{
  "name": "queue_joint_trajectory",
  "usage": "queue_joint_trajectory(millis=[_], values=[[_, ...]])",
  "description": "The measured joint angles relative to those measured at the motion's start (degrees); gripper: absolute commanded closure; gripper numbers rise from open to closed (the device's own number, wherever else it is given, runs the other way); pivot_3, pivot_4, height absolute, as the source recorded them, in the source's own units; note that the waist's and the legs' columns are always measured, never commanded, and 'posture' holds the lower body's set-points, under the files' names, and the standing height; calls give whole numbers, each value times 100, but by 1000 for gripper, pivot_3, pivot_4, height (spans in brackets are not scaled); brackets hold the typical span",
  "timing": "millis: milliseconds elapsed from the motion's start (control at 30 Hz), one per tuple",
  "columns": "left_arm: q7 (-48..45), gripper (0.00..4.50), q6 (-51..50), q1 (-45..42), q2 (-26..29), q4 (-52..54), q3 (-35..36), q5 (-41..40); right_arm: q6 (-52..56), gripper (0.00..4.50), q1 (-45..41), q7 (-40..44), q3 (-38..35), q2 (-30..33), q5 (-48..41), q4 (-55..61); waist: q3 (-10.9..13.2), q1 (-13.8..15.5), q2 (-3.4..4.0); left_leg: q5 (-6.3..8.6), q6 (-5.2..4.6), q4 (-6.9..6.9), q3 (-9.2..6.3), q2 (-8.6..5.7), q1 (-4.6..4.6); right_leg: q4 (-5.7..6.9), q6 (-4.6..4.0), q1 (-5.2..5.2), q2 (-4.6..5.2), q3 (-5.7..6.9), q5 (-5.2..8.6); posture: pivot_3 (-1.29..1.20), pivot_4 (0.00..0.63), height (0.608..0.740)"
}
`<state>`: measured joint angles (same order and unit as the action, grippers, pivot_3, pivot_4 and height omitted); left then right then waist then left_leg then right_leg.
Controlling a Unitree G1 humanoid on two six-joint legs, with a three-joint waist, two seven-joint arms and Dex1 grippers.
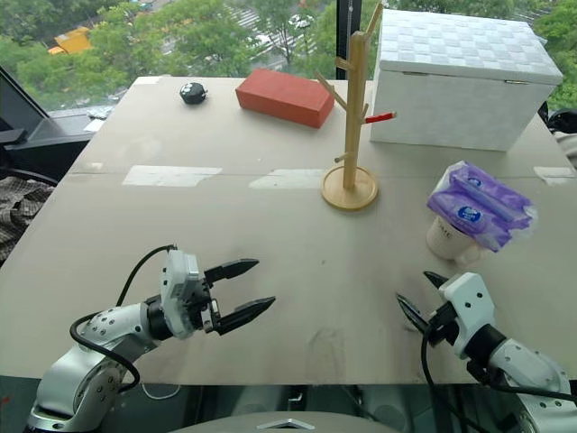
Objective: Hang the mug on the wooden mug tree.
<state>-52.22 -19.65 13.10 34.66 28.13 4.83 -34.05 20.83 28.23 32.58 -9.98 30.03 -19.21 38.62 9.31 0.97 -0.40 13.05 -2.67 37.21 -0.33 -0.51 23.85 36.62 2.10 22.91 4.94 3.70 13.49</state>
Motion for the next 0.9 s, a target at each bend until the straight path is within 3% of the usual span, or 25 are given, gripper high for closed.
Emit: queue_joint_trajectory(millis=[67,200,433,533,600,700,900], values=[[-7,0,-12,-47,-3,-15,-14,-5,0,1056,-21,-40,2,-40,8,8,1,2,0,0,0,-1,1,0,0,0,-4,0,0,0,-2,0,150,740],[-325,0,-176,-1208,-31,-308,-199,-255,18,1056,-140,-737,328,-697,308,291,0,103,3,-1,0,7,-6,3,-1,10,11,7,-11,8,7,0,150,740],[-983,0,-80,-1538,24,-699,-566,-191,-135,1056,971,-1202,129,-1128,514,1050,-2,82,13,0,-1,4,17,5,-3,8,13,9,-12,-16,8,0,150,740],[-1215,0,-76,-1671,41,-759,-610,-210,-44,1056,728,-992,-203,-508,61,1767,-4,7,9,0,0,9,17,7,-12,10,14,6,-12,-15,7,0,150,740],[-1434,0,-35,-1781,75,-923,-675,-202,300,1056,50,-999,-719,133,-390,1914,-2,-29,2,0,0,19,18,10,-16,10,12,2,-13,-12,5,0,150,740],[-1692,0,97,-1891,132,-1155,-690,-183,1133,81,-636,-747,-1658,1428,-816,1921,-1,8,2,-1,-2,19,17,8,-14,12,4,0,-10,-3,0,0,150,740],[-1820,0,272,-1914,196,-1315,-596,-108,2318,28,-1847,-467,-2146,2870,-912,1360,3,62,-3,-1,-2,3,19,13,2,0,-22,6,-33,-4,-11,0,150,740]])
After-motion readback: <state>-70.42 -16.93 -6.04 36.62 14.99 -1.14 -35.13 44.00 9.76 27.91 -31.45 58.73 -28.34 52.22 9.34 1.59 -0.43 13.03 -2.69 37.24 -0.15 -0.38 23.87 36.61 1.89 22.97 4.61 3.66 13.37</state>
